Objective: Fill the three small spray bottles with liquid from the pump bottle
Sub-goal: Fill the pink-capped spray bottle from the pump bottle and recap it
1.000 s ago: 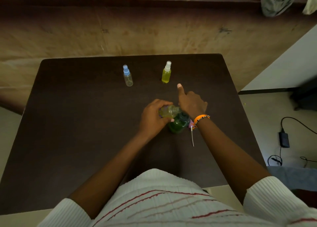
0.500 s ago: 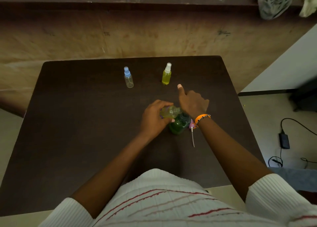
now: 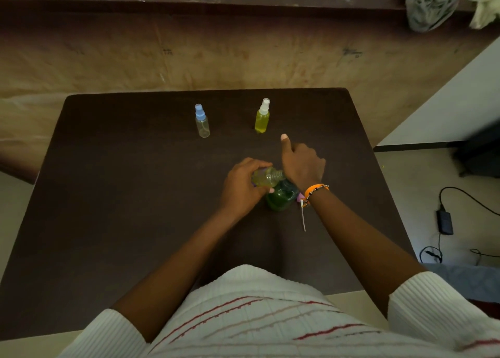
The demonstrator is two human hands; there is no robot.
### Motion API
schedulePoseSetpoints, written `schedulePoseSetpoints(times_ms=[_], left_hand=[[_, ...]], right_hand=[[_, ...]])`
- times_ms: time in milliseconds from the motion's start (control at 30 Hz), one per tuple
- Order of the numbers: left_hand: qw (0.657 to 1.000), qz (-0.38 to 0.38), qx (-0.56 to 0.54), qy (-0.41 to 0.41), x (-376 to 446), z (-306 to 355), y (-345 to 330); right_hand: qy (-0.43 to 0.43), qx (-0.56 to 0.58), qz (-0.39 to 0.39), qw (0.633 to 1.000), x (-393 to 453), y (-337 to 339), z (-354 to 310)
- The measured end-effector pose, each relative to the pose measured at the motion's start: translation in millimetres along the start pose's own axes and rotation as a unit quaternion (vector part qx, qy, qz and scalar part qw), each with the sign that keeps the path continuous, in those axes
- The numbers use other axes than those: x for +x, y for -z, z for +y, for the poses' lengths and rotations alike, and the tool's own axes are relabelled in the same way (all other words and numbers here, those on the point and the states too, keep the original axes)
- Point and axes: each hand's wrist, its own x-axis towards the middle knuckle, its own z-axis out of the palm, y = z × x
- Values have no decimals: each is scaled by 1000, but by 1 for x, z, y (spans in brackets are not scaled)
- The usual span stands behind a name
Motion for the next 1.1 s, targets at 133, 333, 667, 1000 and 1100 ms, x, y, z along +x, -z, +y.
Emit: schedulePoseSetpoints(times_ms=[133,333,667,1000,1100], left_hand=[[1000,8,-6,-9,1,0,0],[1000,9,-5,-7,2,0,-2],[1000,4,7,-9,4,-3,-1],[1000,7,0,-9,4,-2,-1],[1000,2,-1,0,4,-5,-3]], right_hand=[[-16,-44,-55,997,7,3,0],[-55,3,-43,998,6,1,2],[-23,22,4,1000,1,1,-1],[-48,51,-11,997,9,-8,4],[-12,40,50,998,4,-9,4]])
